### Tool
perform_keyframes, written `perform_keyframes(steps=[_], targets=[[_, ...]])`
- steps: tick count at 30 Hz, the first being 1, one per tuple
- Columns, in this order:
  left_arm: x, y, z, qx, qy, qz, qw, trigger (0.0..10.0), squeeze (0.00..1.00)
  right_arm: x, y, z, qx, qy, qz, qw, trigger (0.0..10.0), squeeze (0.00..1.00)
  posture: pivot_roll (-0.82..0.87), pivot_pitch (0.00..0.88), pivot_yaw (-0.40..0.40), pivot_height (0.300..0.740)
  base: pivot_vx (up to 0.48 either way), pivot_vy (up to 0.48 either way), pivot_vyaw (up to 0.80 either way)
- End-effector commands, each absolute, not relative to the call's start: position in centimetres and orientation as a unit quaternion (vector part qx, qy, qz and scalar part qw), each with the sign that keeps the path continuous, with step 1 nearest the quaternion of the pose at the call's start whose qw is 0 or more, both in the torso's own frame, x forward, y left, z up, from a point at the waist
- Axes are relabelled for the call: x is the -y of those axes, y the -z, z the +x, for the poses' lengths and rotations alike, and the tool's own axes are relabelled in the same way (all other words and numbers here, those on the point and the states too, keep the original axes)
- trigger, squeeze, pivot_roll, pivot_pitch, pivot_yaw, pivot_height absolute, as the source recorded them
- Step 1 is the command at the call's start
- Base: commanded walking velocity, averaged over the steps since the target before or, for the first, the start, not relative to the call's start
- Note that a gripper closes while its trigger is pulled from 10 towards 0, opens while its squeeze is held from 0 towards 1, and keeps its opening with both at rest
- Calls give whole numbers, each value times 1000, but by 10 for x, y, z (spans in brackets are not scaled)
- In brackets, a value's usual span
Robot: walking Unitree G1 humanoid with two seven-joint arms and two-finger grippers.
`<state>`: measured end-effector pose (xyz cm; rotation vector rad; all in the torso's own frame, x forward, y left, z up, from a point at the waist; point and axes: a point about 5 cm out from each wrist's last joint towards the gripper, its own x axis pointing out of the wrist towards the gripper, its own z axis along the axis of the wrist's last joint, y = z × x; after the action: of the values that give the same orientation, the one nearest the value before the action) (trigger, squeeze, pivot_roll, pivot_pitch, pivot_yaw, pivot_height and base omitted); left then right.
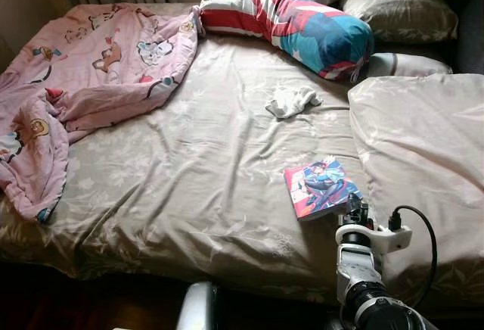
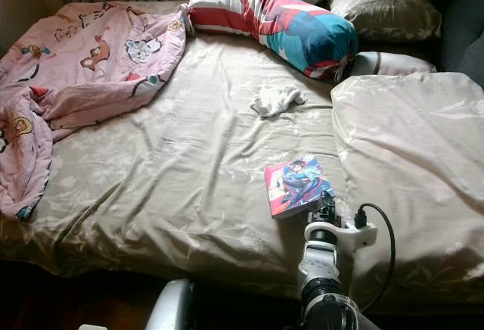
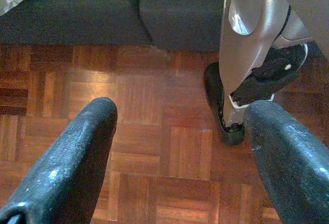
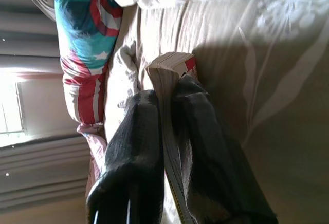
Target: Clean up the room
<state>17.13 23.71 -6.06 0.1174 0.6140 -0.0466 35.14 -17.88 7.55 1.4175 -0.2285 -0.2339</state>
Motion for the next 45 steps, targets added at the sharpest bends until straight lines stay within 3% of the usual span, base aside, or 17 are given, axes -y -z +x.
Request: perform_keyframes(steps=[1, 6, 16, 17, 18, 20, 34, 35, 36, 37, 38, 45], targets=[[-243, 67, 157, -330, 25, 69, 941, 10000, 0, 182, -79, 352, 125, 112, 652, 739, 10000, 0, 164, 286, 101, 596, 0, 0, 0], [-243, 67, 157, -332, 26, 70, 940, 10000, 0, 182, -75, 349, 124, 116, 651, 740, 10000, 0, 164, 288, 105, 596, 0, 0, 0], [-242, 68, 157, -335, 29, 71, 939, 10000, 0, 170, -65, 346, 75, 112, 627, 767, 10000, 0, 160, 286, 108, 596, 0, 0, 0], [-242, 68, 157, -335, 29, 72, 939, 10000, 0, 169, -65, 346, 74, 111, 627, 767, 10000, 180, 160, 286, 108, 596, 0, 0, 0], [-242, 68, 157, -336, 30, 72, 939, 10000, 0, 169, -66, 346, 73, 111, 626, 768, 10000, 835, 160, 286, 108, 596, 0, 0, 0], [-242, 68, 156, -337, 30, 72, 938, 10000, 0, 167, -65, 346, 69, 111, 624, 770, 10000, 906, 161, 286, 107, 596, 0, 0, 0], [-244, 68, 157, -338, 28, 72, 938, 10000, 0, 164, -63, 345, 56, 112, 622, 773, 10000, 847, 157, 285, 104, 596, 0, 0, 0], [-243, 68, 157, -338, 28, 72, 938, 10000, 0, 164, -62, 345, 55, 112, 621, 774, 10000, 773, 157, 285, 104, 596, 0, 0, 0], [-243, 68, 157, -338, 28, 72, 938, 10000, 0, 164, -62, 345, 55, 112, 621, 774, 10000, 773, 157, 285, 104, 596, 0, 0, 0], [-243, 68, 157, -338, 28, 71, 938, 10000, 0, 163, -61, 344, 51, 113, 619, 776, 10000, 557, 153, 281, 103, 596, 0, 0, 0], [-243, 68, 158, -337, 28, 72, 938, 10000, 0, 162, -57, 341, 44, 115, 615, 779, 10000, 0, 152, 280, 103, 596, 0, 0, 0], [-241, 67, 163, -338, 25, 71, 938, 10000, 0, 160, -41, 330, 16, 130, 610, 782, 10000, 0, 141, 266, 99, 596, 0, 0, 0]])
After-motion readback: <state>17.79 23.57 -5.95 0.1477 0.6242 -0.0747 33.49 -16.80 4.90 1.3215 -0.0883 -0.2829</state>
